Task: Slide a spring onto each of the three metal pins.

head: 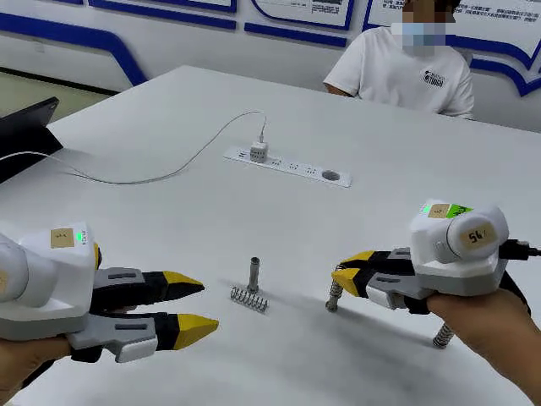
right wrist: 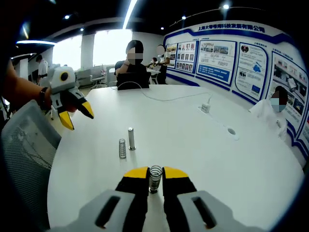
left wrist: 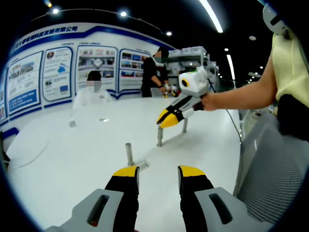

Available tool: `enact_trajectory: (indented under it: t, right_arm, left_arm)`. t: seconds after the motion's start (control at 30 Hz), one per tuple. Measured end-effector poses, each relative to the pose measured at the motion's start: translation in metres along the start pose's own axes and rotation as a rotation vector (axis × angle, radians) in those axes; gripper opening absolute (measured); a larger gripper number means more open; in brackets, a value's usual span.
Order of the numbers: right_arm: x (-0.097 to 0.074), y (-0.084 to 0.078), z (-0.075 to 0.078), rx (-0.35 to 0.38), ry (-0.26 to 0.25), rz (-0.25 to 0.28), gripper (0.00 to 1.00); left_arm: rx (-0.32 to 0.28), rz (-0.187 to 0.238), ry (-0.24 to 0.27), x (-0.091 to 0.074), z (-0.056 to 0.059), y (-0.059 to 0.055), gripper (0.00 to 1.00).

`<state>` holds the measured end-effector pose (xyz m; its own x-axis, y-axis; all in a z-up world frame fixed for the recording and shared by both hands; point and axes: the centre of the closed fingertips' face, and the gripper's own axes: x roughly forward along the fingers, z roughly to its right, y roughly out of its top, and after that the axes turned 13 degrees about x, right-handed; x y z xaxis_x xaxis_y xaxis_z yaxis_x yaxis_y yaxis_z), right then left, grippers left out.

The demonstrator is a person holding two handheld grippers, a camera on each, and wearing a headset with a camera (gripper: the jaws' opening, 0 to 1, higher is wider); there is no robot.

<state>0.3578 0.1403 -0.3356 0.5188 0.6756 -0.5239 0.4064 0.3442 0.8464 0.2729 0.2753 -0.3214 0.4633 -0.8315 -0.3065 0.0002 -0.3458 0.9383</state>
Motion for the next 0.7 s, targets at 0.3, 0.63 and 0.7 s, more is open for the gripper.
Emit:
enact_trajectory:
  t: [0.3, 0.63, 0.7]
  right_arm:
    - [0.005, -0.008, 0.001, 0.003, -0.004, -0.026, 0.12]
    - [0.009, -0.018, 0.001, 0.008, -0.012, -0.052, 0.12]
    - [0.009, -0.020, 0.001, 0.008, -0.013, -0.058, 0.12]
  left_arm:
    - [-0.004, 0.001, 0.001, -0.001, 0.000, -0.001, 0.33]
    - [-0.005, 0.000, 0.002, -0.001, 0.001, -0.002, 0.33]
    - [-0.005, 0.001, 0.003, -0.001, 0.001, -0.002, 0.33]
